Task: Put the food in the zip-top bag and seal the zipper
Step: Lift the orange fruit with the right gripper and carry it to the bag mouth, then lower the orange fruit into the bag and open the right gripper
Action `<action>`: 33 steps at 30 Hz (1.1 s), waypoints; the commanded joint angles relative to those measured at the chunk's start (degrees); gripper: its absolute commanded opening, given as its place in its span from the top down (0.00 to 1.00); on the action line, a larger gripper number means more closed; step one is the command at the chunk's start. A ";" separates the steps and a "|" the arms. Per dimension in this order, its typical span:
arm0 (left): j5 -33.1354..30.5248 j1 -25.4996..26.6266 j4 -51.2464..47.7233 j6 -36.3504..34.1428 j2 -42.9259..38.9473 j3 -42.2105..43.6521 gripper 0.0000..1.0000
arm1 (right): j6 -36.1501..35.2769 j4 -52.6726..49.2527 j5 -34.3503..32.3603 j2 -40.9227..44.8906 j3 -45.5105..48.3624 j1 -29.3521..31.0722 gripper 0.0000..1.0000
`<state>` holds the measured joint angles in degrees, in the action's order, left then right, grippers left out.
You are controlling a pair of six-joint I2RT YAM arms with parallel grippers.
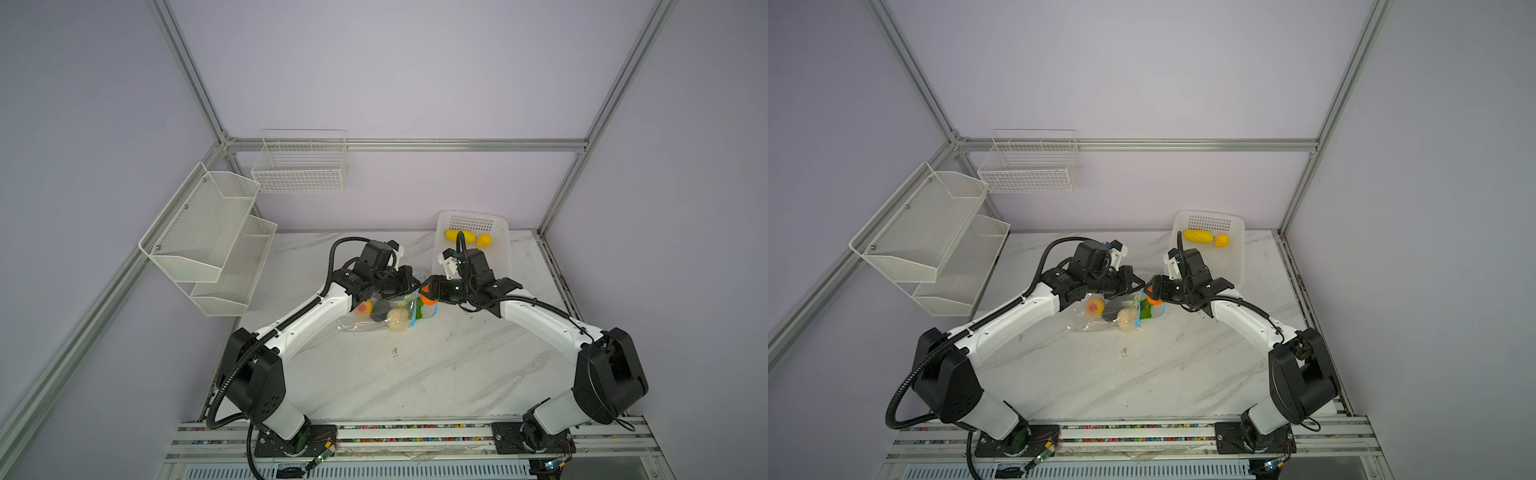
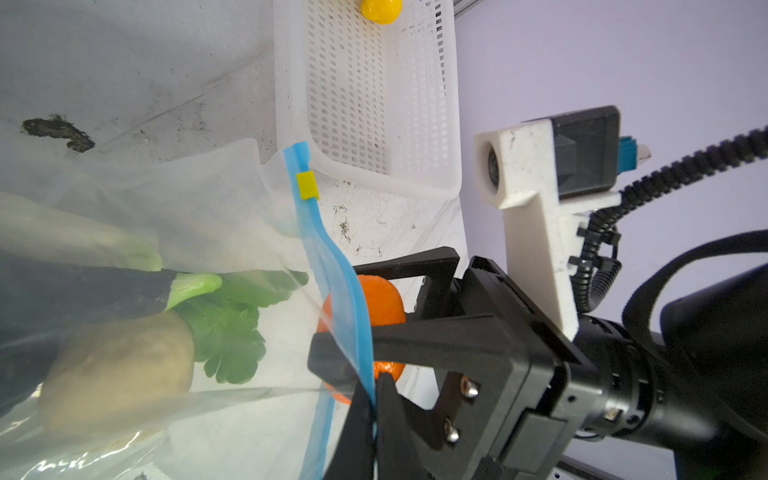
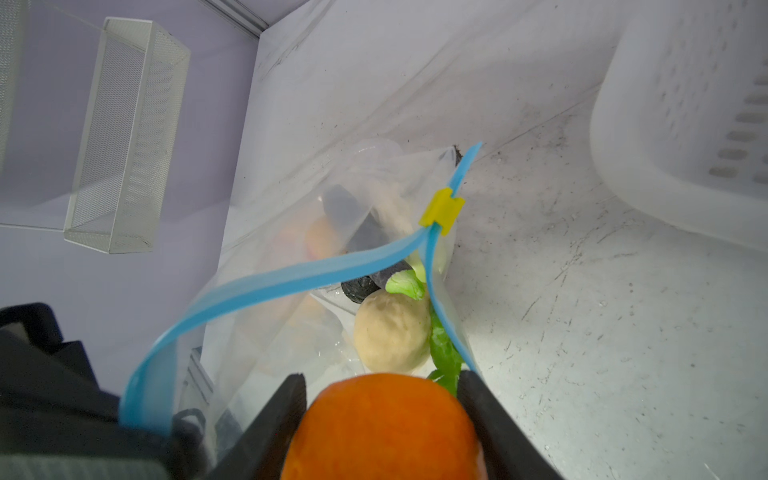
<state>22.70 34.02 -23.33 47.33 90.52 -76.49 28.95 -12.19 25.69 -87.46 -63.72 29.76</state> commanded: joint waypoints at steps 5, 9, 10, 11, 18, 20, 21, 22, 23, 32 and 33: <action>-0.20 -0.46 1.21 -1.28 -3.06 -0.23 1.00 | 0.32 1.08 -0.79 -1.65 -0.59 0.74 0.42; -0.19 -0.54 1.25 -1.28 -3.03 -0.02 1.00 | 0.32 1.00 -0.83 -1.97 -0.61 0.87 0.40; -0.19 -0.53 1.19 -1.28 -3.07 -0.06 1.00 | 0.32 1.00 -0.85 -1.93 -0.61 0.84 0.40; -0.19 -0.57 1.23 -1.28 -3.06 -0.04 1.00 | 0.32 0.99 -0.89 -1.98 -0.67 0.92 0.40; -0.07 -0.58 1.27 -1.19 -2.81 -0.23 1.00 | 0.04 0.84 -1.24 -1.81 -0.96 0.93 0.37; -0.07 -0.50 1.27 -1.18 -2.81 -0.20 1.00 | 0.03 0.85 -1.26 -1.92 -0.96 0.92 0.37; -0.11 -0.53 1.27 -1.19 -2.81 -0.24 1.00 | 0.05 0.85 -1.29 -1.96 -0.92 0.92 0.36; -0.08 -0.62 1.30 -1.19 -2.80 -0.19 1.00 | 0.05 0.85 -1.41 -1.80 -0.90 0.97 0.36; -0.11 -0.55 1.27 -1.19 -2.81 -0.11 1.00 | -0.03 0.85 -1.36 -1.88 -0.93 0.95 0.36; -0.11 -0.53 1.36 -1.14 -2.71 -0.24 1.00 | -0.04 0.85 -1.96 -1.75 -0.94 0.92 0.33; -0.11 -0.58 1.36 -1.19 -2.85 -0.24 1.00 | -0.08 0.85 -1.98 -1.75 -0.96 0.96 0.33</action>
<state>22.50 33.78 -23.33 47.33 90.41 -76.49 29.10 -12.16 24.60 -89.25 -63.72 30.33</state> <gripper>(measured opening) 0.047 0.670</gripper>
